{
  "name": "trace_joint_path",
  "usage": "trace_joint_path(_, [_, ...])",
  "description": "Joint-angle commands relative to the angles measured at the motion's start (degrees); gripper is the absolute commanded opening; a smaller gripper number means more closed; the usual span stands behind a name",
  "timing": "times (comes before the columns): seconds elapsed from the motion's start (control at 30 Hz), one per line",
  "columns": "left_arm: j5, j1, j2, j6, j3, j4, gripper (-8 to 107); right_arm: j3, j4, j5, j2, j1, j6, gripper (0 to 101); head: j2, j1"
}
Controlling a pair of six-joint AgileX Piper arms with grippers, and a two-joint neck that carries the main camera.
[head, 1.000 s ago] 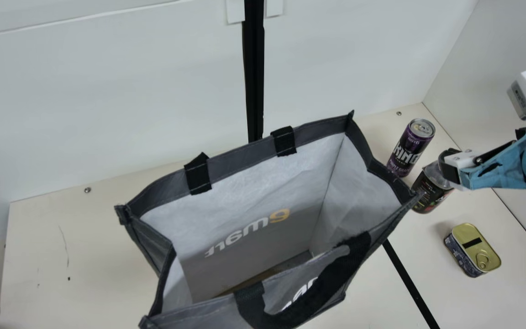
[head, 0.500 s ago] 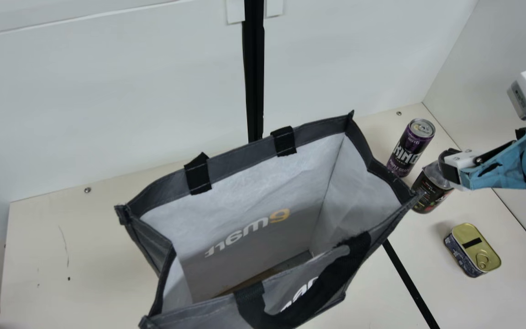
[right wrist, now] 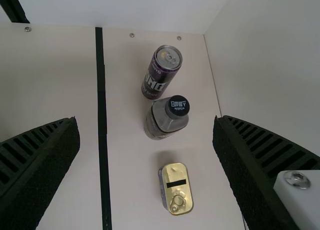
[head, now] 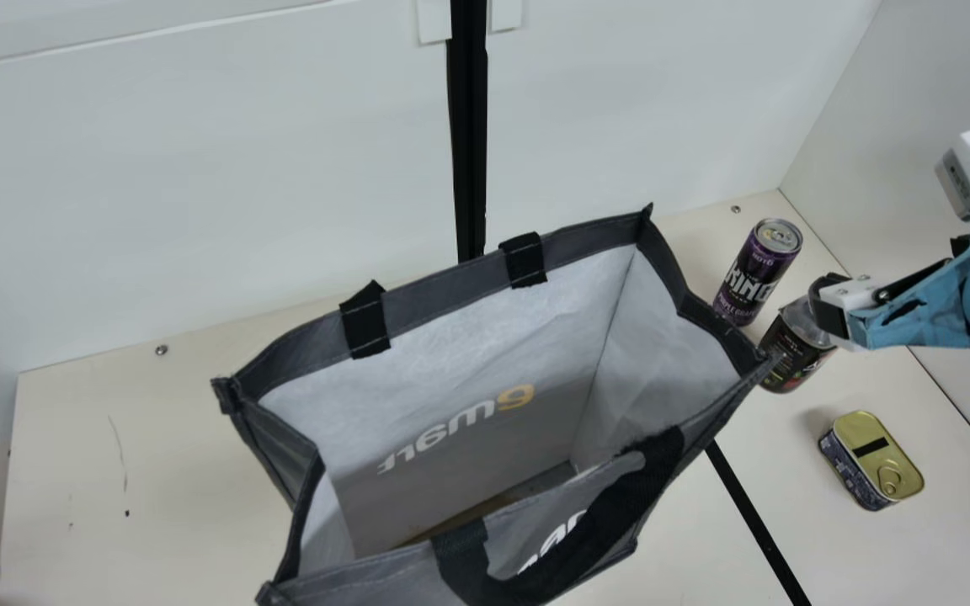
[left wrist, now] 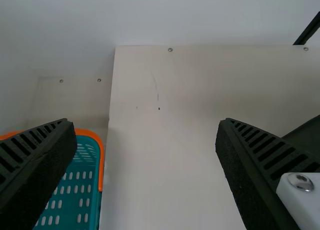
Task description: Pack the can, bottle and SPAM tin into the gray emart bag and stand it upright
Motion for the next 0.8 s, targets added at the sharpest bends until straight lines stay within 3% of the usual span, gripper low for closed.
trace_joint_path(0.0, [-0.1, -0.3, 0.6, 0.2, -0.7, -0.3, 90, 0.0, 0.0, 0.0, 0.0, 0.0, 0.0, 95, 0.0, -1.3])
trace_joint_path(0.77, [-1.6, -4.0, 8.8, 2.1, -11.6, -3.8, 90, 0.0, 0.0, 0.0, 0.0, 0.0, 0.0, 95, 0.0, -1.3])
